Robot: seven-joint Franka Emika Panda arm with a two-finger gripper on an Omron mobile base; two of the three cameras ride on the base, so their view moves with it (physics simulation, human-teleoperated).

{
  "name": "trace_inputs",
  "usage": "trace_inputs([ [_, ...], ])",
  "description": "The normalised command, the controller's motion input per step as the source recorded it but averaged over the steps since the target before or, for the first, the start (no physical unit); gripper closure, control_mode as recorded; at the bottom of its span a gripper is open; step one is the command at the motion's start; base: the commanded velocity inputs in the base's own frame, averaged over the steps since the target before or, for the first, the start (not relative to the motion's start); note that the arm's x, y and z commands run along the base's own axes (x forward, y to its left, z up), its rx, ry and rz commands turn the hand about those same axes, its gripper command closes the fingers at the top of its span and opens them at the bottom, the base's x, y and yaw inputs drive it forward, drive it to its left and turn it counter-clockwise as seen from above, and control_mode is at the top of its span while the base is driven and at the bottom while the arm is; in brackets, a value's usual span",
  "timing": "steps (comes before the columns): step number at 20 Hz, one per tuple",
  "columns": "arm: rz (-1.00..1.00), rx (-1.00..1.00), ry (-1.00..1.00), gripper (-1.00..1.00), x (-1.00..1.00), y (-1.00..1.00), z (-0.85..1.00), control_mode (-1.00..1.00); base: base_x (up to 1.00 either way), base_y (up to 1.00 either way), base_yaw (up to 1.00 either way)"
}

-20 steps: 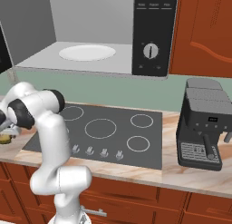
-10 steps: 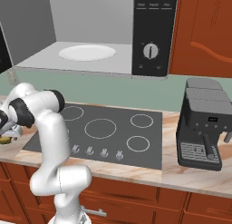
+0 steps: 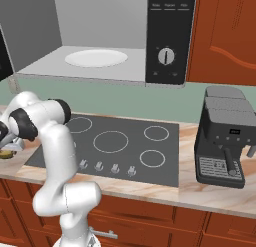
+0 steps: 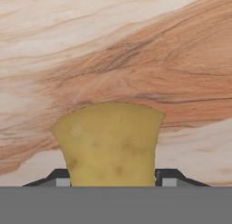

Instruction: Place the sponge inside the microwave to prepare for sanitizing.

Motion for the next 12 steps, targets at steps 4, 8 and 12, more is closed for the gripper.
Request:
trace_inputs([
  [4, 0.00, 0.00, 0.00, 1.00, 0.00, -0.14, 0.00, -1.00, 0.00, 0.00, 0.00],
  [8, 0.00, 0.00, 0.00, 1.00, 0.00, -0.34, 0.09, -1.00, 0.00, 0.00, 0.00],
  [12, 0.00, 0.00, 0.00, 1.00, -0.01, -0.54, 0.27, -1.00, 0.00, 0.00, 0.00],
])
